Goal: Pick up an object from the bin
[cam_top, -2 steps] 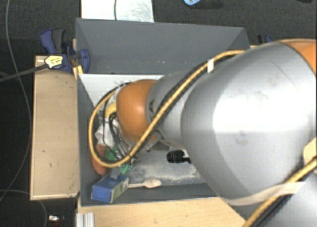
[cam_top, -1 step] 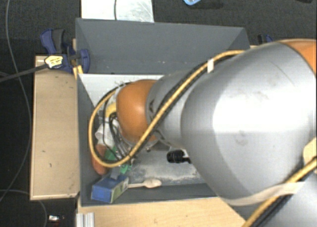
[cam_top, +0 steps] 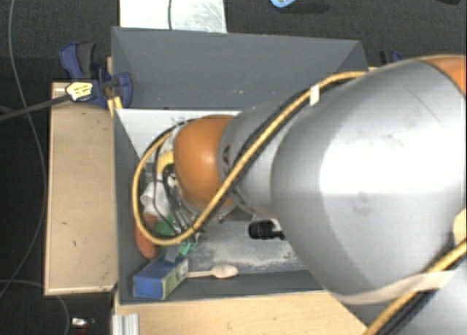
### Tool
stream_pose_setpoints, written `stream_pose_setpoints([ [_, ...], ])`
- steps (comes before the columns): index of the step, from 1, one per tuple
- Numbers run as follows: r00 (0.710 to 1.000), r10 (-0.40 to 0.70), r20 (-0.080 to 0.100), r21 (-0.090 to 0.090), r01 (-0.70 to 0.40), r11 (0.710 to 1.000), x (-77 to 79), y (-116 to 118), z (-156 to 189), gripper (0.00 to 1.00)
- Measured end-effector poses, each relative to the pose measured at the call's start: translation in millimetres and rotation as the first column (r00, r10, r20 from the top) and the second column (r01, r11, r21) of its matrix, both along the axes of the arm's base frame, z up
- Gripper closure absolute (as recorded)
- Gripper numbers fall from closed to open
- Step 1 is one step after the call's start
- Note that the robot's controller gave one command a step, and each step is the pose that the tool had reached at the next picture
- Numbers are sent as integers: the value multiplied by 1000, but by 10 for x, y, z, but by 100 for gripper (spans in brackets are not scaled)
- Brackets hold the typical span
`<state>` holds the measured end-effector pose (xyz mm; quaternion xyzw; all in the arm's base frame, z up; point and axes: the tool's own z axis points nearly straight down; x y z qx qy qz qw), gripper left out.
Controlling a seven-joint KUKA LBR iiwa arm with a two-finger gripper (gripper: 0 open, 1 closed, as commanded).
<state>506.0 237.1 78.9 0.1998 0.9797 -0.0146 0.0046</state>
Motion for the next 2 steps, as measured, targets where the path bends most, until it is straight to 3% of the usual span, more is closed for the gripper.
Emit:
stream_pose_setpoints([
  [2,1000,-3,1,-3,3,1000,7,-26,460,100],
])
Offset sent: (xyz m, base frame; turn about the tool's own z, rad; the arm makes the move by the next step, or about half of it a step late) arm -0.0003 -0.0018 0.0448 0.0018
